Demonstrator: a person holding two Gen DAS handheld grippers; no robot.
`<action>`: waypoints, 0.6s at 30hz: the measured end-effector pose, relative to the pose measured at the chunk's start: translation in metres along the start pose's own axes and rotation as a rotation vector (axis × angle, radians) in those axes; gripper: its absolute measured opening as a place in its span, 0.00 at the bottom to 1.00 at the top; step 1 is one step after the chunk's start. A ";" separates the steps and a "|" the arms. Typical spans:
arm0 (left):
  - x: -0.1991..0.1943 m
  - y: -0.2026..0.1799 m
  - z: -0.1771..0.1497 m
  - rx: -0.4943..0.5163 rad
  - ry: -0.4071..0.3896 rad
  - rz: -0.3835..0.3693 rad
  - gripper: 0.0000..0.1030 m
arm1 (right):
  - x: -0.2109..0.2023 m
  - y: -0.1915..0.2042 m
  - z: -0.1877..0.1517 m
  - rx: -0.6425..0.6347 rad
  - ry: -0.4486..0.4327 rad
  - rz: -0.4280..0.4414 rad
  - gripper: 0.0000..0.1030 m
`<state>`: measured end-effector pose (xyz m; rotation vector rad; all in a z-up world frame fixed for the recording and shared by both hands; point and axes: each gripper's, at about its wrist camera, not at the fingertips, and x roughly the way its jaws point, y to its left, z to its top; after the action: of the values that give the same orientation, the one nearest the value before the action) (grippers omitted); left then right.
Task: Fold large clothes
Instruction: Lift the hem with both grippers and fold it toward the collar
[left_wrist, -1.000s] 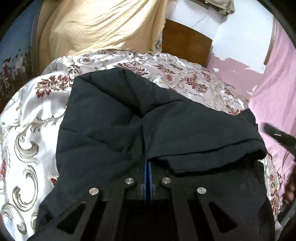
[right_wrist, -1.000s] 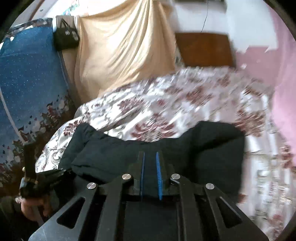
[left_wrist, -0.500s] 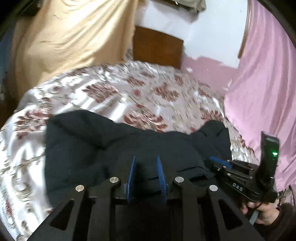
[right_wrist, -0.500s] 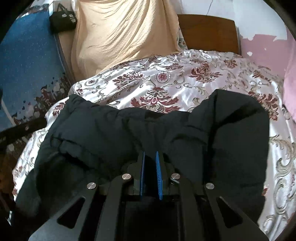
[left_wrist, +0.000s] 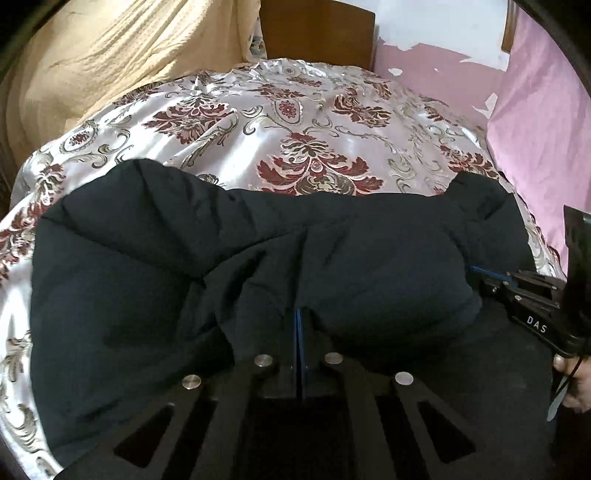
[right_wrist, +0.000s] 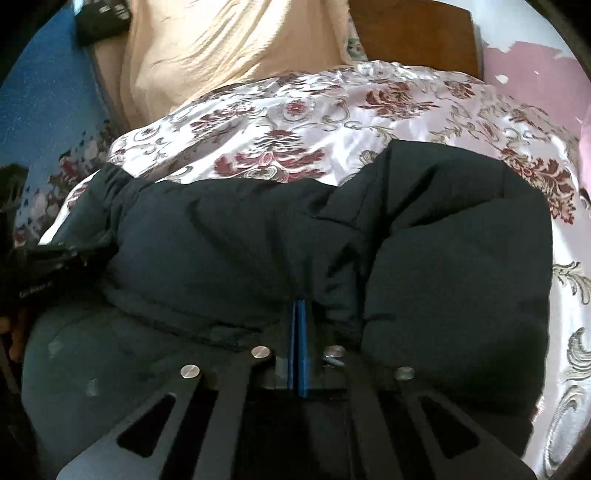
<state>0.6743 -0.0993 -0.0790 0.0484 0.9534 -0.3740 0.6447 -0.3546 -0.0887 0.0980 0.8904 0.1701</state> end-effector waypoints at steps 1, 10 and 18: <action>0.004 0.003 -0.001 -0.015 -0.008 -0.010 0.04 | 0.003 -0.001 -0.002 0.012 -0.008 0.012 0.00; 0.011 0.016 -0.014 -0.082 -0.125 -0.080 0.04 | 0.011 0.000 -0.011 0.021 -0.084 0.003 0.00; -0.026 0.039 -0.039 -0.224 -0.216 -0.174 0.04 | -0.021 0.009 -0.023 0.036 -0.145 -0.006 0.08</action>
<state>0.6426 -0.0475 -0.0856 -0.2764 0.7822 -0.4215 0.6132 -0.3491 -0.0857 0.1394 0.7489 0.1394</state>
